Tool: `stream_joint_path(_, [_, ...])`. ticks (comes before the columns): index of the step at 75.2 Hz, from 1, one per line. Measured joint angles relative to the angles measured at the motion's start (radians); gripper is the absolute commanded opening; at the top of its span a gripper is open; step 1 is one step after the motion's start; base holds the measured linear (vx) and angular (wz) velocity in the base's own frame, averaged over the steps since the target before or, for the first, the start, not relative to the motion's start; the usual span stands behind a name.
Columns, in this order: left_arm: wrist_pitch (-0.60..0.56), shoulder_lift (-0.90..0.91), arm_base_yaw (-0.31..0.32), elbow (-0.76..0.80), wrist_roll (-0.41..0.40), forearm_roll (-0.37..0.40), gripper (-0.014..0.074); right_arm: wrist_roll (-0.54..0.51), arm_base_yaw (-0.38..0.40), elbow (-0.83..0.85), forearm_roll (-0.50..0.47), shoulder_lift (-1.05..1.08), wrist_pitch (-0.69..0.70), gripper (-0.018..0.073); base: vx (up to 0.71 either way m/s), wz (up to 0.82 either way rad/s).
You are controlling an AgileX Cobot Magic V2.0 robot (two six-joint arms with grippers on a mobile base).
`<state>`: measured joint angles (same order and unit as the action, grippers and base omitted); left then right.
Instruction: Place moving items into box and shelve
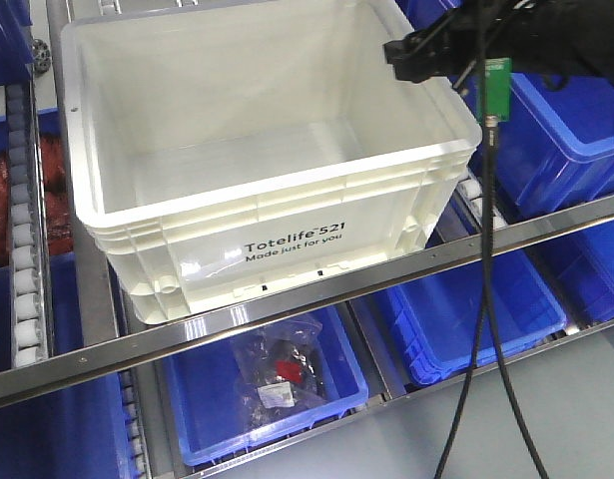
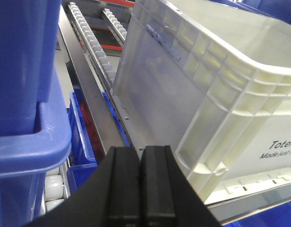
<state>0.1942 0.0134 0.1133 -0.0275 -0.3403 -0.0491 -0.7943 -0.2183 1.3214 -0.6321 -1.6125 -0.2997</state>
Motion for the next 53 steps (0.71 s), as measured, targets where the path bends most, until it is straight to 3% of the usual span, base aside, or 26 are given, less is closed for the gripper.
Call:
stream_joint_path(24, [0.001,0.000,0.000,0.000,0.001,0.000,-0.0008,0.054,0.148,-0.309,0.016,0.410,0.055,0.0564,0.00,0.00])
stream_joint_path(36, [0.001,0.000,0.000,0.000,0.001,0.000,-0.0008,0.066,0.157,-0.532,0.218,0.651,0.108,0.0536,0.00,0.00])
stream_joint_path(42, [0.001,0.000,0.000,0.000,0.001,0.000,-0.0008,0.099,0.157,-0.640,0.288,0.758,0.153,0.0482,0.00,0.00])
stream_joint_path(53, [0.001,0.000,0.000,0.000,0.001,0.000,-0.0008,0.230,0.157,-0.827,0.310,0.940,0.267,0.0246,0.00,0.00])
